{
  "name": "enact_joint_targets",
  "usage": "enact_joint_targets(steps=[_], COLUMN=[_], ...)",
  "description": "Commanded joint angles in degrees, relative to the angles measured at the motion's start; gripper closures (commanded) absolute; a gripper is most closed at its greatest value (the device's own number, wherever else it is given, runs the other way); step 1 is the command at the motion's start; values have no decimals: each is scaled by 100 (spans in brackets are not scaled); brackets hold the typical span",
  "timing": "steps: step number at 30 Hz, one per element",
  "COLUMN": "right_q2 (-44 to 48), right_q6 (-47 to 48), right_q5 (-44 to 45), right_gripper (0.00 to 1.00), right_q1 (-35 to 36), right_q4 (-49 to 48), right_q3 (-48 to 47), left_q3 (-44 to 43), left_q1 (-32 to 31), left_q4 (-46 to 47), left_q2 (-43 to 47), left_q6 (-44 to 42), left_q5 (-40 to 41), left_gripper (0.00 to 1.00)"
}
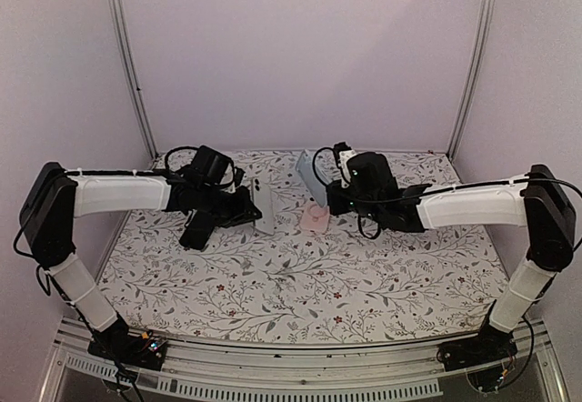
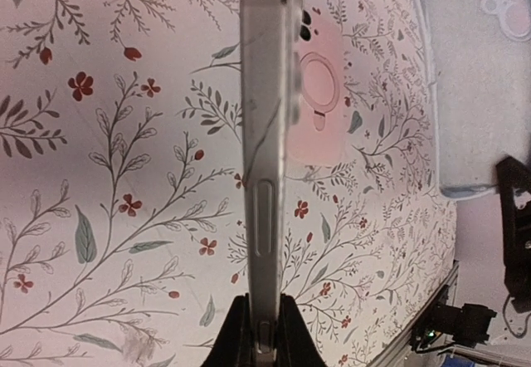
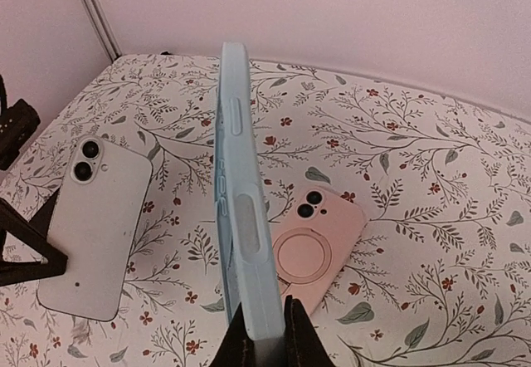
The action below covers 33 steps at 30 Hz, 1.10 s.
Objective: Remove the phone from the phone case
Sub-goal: Place the phone case at the center of the board.
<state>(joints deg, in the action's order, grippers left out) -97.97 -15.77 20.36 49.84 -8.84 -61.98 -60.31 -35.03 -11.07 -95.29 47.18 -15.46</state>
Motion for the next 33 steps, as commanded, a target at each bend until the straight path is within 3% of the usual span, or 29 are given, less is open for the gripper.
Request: enact_joint_targets(steps=[1,18,25,33], right_q2=[480,1520,1583,1290], right_q6=[-503,-1459,-1715,-1746], right_q5=[-489,-3136,-4041,-4130], right_gripper=[100,100,100,94], right_q1=[-489,-3193,-4102,-4410], right_q4=[286,177,-102,-20], right_q3=[62,1736,2240,2319], left_q3=[-539,-2657,-2883,-2819], left_q1=[105,290,295,295], left_q4=[-295,-1701,-1804,-1815], left_q2=[63,-1306,-1420,-1361], left_q6=[-583,-1604,-1701,-1764], left_q5=[502,1391,1337,1368], left_gripper=[100,100,100,100])
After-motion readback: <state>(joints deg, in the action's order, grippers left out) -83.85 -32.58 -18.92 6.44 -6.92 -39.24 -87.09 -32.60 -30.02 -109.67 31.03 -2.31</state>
